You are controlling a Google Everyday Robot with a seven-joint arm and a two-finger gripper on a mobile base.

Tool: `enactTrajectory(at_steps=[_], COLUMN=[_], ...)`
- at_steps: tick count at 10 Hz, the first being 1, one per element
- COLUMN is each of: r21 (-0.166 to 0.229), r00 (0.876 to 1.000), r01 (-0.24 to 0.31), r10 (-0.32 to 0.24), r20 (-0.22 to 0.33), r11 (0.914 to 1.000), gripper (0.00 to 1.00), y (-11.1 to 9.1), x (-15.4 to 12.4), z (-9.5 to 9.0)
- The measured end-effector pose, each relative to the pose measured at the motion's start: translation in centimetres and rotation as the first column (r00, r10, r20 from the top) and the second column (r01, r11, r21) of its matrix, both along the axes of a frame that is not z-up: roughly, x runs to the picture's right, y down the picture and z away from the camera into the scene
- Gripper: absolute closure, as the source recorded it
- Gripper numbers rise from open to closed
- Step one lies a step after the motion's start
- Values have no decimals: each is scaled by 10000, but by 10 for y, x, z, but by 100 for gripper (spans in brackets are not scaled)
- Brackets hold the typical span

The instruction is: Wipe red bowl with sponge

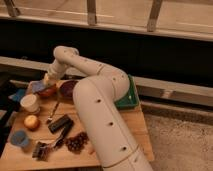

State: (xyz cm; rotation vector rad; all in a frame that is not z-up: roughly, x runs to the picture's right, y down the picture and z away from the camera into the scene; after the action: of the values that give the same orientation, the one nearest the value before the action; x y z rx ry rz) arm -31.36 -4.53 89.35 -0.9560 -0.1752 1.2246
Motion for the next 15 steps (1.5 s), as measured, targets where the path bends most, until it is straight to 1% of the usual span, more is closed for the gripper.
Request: enactTrajectory(at_steps=[2,3,4,5,6,7,9,10,11,12,13,15], r21=[-114,-84,-33,78,193,331,488,532,499,450,351,92], r00=[9988,9969,9955,9957,9965,9977,9996,9994,9987,9976,9968,9973], r01=[-108,-134,-140,-91,-40,3,167,315,383,453,532,546], r10=[102,127,136,98,56,20,-155,-323,-399,-476,-551,-550], r20=[-481,-773,-935,-926,-835,-673,-253,139,325,501,572,478], r11=[9999,9999,9999,9999,9998,9995,9987,9981,9980,9980,9980,9985], gripper=[100,100,100,100,100,100,100,100,100,100,100,100], y=[1,-6,-17,-27,-36,-44,-49,-44,-39,-32,-23,-9], x=[24,37,44,45,39,26,-4,-27,-36,-43,-43,-25], z=[3,11,21,28,35,39,42,37,33,25,17,7])
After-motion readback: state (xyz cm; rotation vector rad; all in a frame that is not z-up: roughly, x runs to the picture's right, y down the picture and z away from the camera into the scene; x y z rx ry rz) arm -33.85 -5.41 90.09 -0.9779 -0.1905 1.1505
